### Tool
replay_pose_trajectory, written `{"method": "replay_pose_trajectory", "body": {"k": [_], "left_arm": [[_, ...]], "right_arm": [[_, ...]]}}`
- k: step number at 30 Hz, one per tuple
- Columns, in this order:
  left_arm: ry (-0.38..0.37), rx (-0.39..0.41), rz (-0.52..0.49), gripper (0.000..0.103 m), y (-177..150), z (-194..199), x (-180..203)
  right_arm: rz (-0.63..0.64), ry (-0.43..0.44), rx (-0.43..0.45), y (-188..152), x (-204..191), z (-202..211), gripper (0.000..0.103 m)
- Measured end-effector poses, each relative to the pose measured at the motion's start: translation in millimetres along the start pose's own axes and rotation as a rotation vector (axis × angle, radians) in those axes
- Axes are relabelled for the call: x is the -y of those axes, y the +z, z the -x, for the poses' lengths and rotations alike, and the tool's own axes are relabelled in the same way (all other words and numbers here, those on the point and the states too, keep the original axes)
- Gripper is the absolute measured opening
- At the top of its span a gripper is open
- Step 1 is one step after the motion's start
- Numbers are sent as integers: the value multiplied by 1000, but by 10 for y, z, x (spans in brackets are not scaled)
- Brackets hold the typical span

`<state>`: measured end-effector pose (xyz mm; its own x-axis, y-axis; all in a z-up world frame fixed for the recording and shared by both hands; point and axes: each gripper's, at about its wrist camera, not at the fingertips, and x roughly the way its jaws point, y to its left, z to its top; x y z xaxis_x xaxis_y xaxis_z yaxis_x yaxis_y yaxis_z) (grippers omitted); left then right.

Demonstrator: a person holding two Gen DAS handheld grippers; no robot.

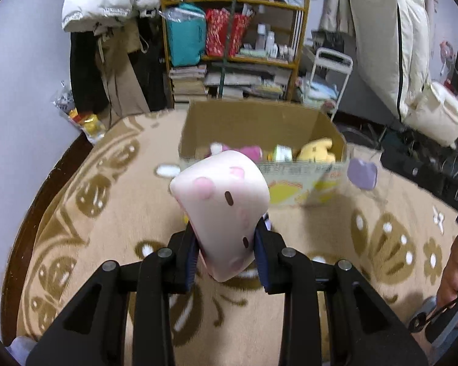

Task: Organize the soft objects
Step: 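Lift pink pig with left tool while right tool carries clear bag toward box, then open left tool over box to drop pig while right tool drops bag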

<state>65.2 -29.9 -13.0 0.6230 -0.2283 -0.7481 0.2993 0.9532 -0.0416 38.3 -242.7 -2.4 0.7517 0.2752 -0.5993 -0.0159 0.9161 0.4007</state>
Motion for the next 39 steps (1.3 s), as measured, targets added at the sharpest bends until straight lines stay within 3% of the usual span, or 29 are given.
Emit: {"method": "replay_pose_trajectory", "body": {"k": [9, 18, 25, 32, 37, 39], "left_arm": [[31, 121, -6, 30, 509, 18, -48], [38, 195, -47, 31, 776, -299, 21], [47, 151, -34, 32, 723, -723, 26], [46, 111, -45, 36, 678, -910, 40], [48, 88, -40, 45, 654, -928, 6], [62, 103, -41, 56, 651, -887, -3]], "right_arm": [[34, 29, 58, 342, -97, -53, 1], [75, 45, 64, 500, -24, -355, 1], [86, 23, 29, 390, 70, -620, 1], [68, 2, -21, 308, 194, -803, 1], [64, -9, -36, 267, 202, -810, 2], [61, -15, -37, 258, 195, -794, 2]]}}
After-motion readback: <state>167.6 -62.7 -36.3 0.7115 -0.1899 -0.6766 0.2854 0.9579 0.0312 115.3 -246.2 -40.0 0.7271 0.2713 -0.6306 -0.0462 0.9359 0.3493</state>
